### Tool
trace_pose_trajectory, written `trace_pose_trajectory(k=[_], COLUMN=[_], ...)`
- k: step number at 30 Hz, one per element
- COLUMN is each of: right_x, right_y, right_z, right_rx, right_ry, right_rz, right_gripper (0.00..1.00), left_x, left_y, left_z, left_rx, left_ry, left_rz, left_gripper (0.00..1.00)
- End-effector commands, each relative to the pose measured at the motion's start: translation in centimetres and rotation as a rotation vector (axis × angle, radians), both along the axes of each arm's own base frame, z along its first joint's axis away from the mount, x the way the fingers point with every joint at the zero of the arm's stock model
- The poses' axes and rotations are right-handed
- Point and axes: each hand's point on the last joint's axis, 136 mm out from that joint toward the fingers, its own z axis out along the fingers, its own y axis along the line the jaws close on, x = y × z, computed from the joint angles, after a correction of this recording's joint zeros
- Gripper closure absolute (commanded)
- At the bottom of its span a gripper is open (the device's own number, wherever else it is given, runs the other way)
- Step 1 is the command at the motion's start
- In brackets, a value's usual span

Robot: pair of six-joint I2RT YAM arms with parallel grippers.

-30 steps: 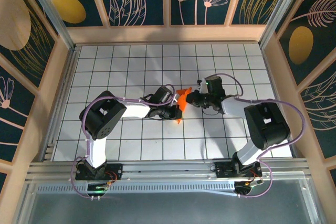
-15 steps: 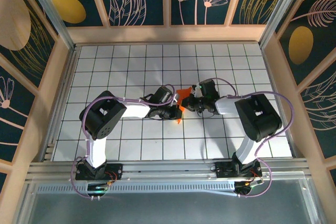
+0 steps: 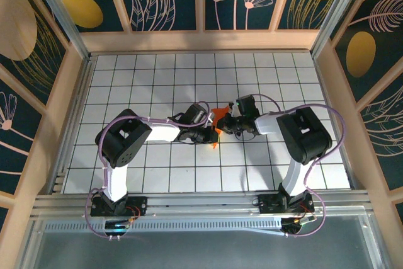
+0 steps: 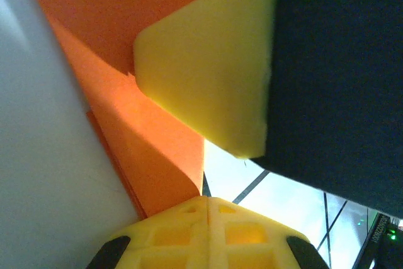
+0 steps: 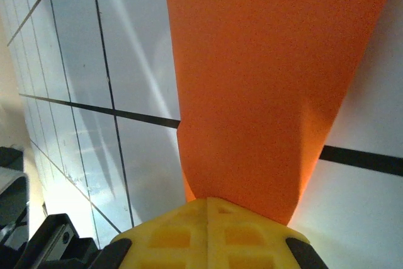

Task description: Fold a paper plane with a square sheet of paper (fold left side to right side)

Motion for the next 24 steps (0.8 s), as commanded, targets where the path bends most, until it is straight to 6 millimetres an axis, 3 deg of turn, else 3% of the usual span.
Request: trace_pose_trajectory(k=[1, 7, 8, 14, 22, 24], right_x=[-0.4, -1.4, -1.5, -1.7, -1.8, -1.8], right_y=[-0.9, -2.2, -2.3, -2.3, -2.4, -2.3], right_z=[-2.2, -4.0, -4.1, -4.4, -4.6, -4.7], right_rx=[-0.098, -0.173, -0.178, -0.178, -0.181, -0.182], right_ry=[0.041, 0.086, 0.089, 0.089, 0.091, 0.092], right_rz=[0.001, 0.002, 0.003, 0.008, 0.009, 0.011], right_gripper=[1.0, 1.0, 1.0, 1.0, 1.0, 1.0], left_x=[-1.4, -0.7, 0.2, 1.3, -0.4, -1.2], left_y=[3.7, 2.3, 1.3, -0.2, -0.5, -0.2], left_z=[-4.5, -2.0, -0.5, 3.2, 3.8, 3.2], left_rx=[0.183, 0.104, 0.072, -0.017, -0.103, -0.112], left_ry=[0.082, 0.052, 0.026, -0.014, 0.035, 0.06], left_rz=[0.057, 0.041, 0.04, 0.021, -0.007, -0.014], left_gripper=[0.96, 0.91, 0.89, 0.85, 0.88, 0.89])
